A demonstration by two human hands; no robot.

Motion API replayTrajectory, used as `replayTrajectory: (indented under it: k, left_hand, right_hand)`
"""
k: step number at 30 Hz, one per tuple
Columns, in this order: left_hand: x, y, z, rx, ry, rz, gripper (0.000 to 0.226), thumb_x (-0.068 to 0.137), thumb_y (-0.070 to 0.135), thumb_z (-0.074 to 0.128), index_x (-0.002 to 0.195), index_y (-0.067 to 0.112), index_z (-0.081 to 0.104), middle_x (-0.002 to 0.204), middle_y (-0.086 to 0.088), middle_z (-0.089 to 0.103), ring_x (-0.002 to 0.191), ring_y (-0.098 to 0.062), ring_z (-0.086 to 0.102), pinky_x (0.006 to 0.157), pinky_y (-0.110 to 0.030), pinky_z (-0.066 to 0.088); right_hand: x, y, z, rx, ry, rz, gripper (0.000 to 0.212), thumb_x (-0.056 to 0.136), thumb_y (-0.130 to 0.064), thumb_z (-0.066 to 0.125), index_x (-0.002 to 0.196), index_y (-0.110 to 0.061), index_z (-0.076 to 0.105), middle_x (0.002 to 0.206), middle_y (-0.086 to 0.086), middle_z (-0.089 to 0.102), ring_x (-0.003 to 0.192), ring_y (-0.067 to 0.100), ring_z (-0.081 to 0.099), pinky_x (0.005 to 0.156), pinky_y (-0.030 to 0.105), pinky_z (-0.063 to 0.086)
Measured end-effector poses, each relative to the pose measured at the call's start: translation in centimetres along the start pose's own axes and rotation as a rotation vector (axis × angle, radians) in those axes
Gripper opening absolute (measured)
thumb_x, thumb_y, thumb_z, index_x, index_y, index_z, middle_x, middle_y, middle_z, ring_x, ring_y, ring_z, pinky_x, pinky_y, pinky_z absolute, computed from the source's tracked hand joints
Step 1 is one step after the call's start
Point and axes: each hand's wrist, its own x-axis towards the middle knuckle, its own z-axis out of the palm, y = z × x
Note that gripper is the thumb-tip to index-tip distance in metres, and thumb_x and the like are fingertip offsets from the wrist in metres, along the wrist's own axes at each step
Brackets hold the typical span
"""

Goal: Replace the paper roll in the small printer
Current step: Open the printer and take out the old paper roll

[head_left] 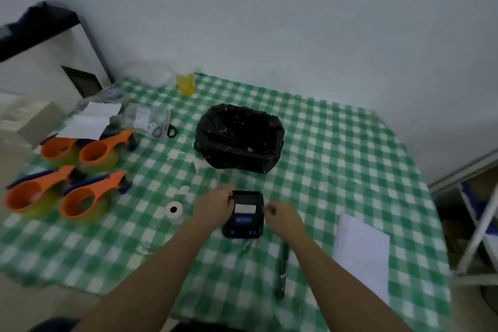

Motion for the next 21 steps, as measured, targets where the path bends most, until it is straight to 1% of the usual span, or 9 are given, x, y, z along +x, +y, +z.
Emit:
replayTrajectory:
  k: [2, 4, 7, 10, 12, 16, 19, 21]
  left_hand:
    - [-0.1, -0.7, 0.7, -0.019, -0.011, -0.032, 0.025, 0.092, 0.022, 0.044, 0.113, 0.009, 0.052, 0.111, -0.016, 0.06, 0.096, -0.033, 0.059, 0.078, -0.039, 0.048]
    - [-0.4, -1.5, 1.8, -0.034, -0.026, -0.065, 0.03, 0.092, 0.022, 0.045, 0.119, 0.009, 0.049, 0.116, -0.016, 0.058, 0.099, -0.033, 0.059, 0.078, -0.037, 0.046]
    - [-0.6, -2.3, 2.9, -0.054, -0.051, -0.105, 0.034, 0.092, 0.022, 0.045, 0.123, 0.009, 0.047, 0.118, -0.017, 0.057, 0.102, -0.032, 0.059, 0.081, -0.039, 0.047]
    - [-0.7, -2.8, 3.5, -0.071, -0.072, -0.138, 0.038, 0.093, 0.025, 0.046, 0.126, 0.006, 0.043, 0.123, -0.018, 0.053, 0.11, -0.033, 0.055, 0.088, -0.042, 0.046]
    - [-0.7, -3.2, 3.8, -0.098, -0.096, -0.163, 0.042, 0.093, 0.026, 0.047, 0.129, 0.005, 0.04, 0.127, -0.018, 0.051, 0.114, -0.034, 0.053, 0.093, -0.043, 0.045]
    - [-0.3, -3.6, 4.1, -0.177, -0.107, -0.209, 0.049, 0.092, 0.028, 0.05, 0.133, 0.005, 0.035, 0.132, -0.017, 0.049, 0.118, -0.033, 0.052, 0.097, -0.043, 0.045]
    - [0.2, -3.5, 4.4, -0.236, -0.105, -0.235, 0.048, 0.092, 0.029, 0.051, 0.132, 0.008, 0.038, 0.13, -0.015, 0.051, 0.116, -0.03, 0.053, 0.096, -0.042, 0.046]
    - [0.5, -3.3, 4.5, -0.26, -0.105, -0.229, 0.043, 0.092, 0.028, 0.052, 0.129, 0.009, 0.043, 0.129, -0.014, 0.052, 0.114, -0.029, 0.054, 0.096, -0.041, 0.046]
  right_hand:
    - [0.2, 0.7, 0.5, 0.031, 0.003, 0.045, 0.025, 0.088, -0.018, 0.046, 0.088, -0.004, 0.066, 0.09, 0.017, 0.07, 0.072, 0.024, 0.057, 0.064, 0.033, 0.046]
    - [0.3, 1.2, 1.1, 0.048, -0.012, 0.093, 0.025, 0.089, -0.021, 0.048, 0.089, -0.005, 0.066, 0.091, 0.016, 0.069, 0.072, 0.021, 0.055, 0.064, 0.03, 0.044]
    - [0.8, 1.5, 1.9, 0.082, -0.005, 0.13, 0.027, 0.091, -0.028, 0.05, 0.091, -0.005, 0.065, 0.091, 0.013, 0.069, 0.072, 0.018, 0.052, 0.063, 0.027, 0.038]
    - [1.6, 1.5, 2.3, 0.168, 0.038, 0.17, 0.029, 0.091, -0.032, 0.051, 0.095, -0.007, 0.064, 0.089, 0.008, 0.065, 0.075, 0.019, 0.054, 0.065, 0.028, 0.039]
    - [2.1, 1.5, 2.6, 0.249, 0.038, 0.189, 0.027, 0.09, -0.031, 0.053, 0.096, -0.008, 0.064, 0.087, 0.004, 0.062, 0.078, 0.019, 0.056, 0.068, 0.029, 0.041]
    - [3.1, 1.9, 2.5, 0.352, -0.002, 0.229, 0.016, 0.087, -0.024, 0.06, 0.078, -0.011, 0.061, 0.078, 0.009, 0.064, 0.074, 0.023, 0.059, 0.068, 0.03, 0.044]
    - [3.9, 2.0, 1.9, 0.418, -0.052, 0.296, 0.019, 0.082, -0.016, 0.064, 0.065, -0.009, 0.062, 0.072, 0.014, 0.065, 0.069, 0.024, 0.06, 0.067, 0.034, 0.048]
    - [4.5, 2.1, 1.4, 0.457, -0.101, 0.339, 0.024, 0.079, -0.012, 0.066, 0.055, -0.01, 0.06, 0.071, 0.016, 0.063, 0.065, 0.024, 0.058, 0.061, 0.031, 0.048]
